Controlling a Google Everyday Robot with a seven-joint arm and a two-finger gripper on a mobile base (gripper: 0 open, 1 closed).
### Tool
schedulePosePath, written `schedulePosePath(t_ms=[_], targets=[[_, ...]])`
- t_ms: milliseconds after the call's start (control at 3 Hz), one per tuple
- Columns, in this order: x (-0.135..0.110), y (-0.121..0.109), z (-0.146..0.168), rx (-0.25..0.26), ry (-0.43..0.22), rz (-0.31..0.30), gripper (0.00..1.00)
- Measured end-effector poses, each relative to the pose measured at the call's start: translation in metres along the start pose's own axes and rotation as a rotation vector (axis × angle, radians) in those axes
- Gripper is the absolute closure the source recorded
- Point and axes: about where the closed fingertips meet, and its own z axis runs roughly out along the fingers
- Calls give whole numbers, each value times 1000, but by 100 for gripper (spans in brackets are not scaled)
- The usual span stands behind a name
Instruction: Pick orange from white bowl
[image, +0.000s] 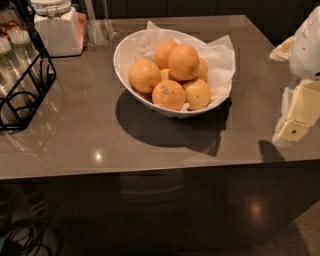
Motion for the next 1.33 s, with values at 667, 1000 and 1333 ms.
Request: schedulePosePath(t_ms=[667, 1000, 1333], targets=[[-11, -11, 1, 6, -43, -26, 0], [-39, -40, 12, -22, -109, -81, 0], [-82, -81, 27, -55, -228, -132, 0]])
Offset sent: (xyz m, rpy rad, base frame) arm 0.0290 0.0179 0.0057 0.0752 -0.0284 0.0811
